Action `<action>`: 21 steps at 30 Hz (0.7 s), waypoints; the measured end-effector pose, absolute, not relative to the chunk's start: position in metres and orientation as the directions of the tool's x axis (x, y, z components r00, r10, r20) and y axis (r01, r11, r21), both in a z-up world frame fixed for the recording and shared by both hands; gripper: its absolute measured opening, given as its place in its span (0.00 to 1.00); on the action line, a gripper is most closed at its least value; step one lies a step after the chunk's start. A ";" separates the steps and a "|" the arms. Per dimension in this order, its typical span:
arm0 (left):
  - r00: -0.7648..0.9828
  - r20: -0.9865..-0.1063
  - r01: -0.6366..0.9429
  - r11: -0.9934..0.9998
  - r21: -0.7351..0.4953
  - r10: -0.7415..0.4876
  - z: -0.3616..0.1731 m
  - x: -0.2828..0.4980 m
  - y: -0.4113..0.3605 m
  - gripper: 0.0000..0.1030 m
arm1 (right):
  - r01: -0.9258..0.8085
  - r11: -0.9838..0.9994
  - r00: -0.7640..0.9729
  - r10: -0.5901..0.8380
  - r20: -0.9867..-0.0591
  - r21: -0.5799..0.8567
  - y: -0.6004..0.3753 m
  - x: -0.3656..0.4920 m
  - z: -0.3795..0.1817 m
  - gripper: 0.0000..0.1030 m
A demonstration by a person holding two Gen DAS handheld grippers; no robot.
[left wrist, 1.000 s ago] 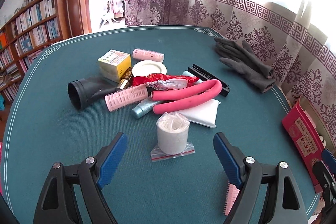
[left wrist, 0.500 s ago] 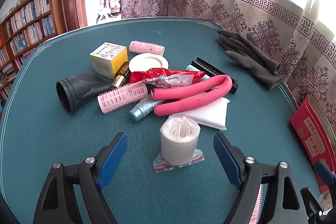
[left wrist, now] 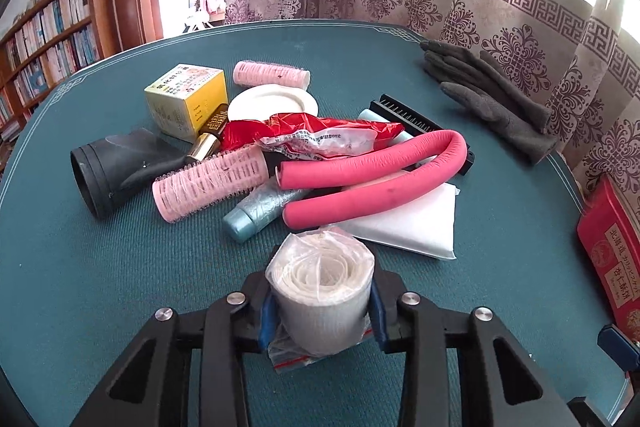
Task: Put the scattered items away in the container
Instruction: 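Return both grippers to the table and grasp the bagged white tape roll with the left gripper, then grasp the pink hair roller with the right gripper while the left gripper holds the tape roll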
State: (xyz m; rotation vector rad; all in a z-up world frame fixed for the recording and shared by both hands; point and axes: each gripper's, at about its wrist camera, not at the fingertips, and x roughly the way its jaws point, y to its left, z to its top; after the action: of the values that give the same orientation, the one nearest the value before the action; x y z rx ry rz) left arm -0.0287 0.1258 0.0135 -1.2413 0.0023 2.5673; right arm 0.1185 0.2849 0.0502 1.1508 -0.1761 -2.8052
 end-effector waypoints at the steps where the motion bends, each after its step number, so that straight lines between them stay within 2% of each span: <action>1: -0.588 -0.764 -0.255 -0.957 -0.137 0.266 0.014 -0.029 0.123 0.37 | 0.055 -0.987 -0.704 -0.146 -0.695 0.152 0.284 0.116 0.049 0.78; 9: -0.621 -0.727 -0.237 -0.954 -0.182 0.293 0.026 -0.023 0.109 0.37 | 0.107 -0.981 -0.668 -0.190 -0.720 0.160 0.265 0.100 0.043 0.79; 17: -0.612 -0.731 -0.213 -0.953 -0.216 0.303 0.024 -0.027 0.096 0.37 | 0.133 -0.981 -0.604 -0.194 -0.773 0.142 0.242 0.078 0.024 0.79; 20: -0.607 -0.735 -0.208 -0.953 -0.223 0.304 0.021 -0.027 0.094 0.37 | 0.139 -0.985 -0.597 -0.163 -0.786 0.099 0.235 0.076 0.020 0.78; 21: -0.605 -0.736 -0.206 -0.952 -0.225 0.305 0.020 -0.028 0.094 0.37 | 0.141 -0.987 -0.602 -0.149 -0.785 0.079 0.233 0.077 0.020 0.75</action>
State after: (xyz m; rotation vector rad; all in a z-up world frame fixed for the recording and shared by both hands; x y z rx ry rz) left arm -0.0277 0.0938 0.0202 -1.2144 -0.1686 2.5783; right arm 0.0766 0.2326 0.0195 1.3113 -0.0127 -2.6751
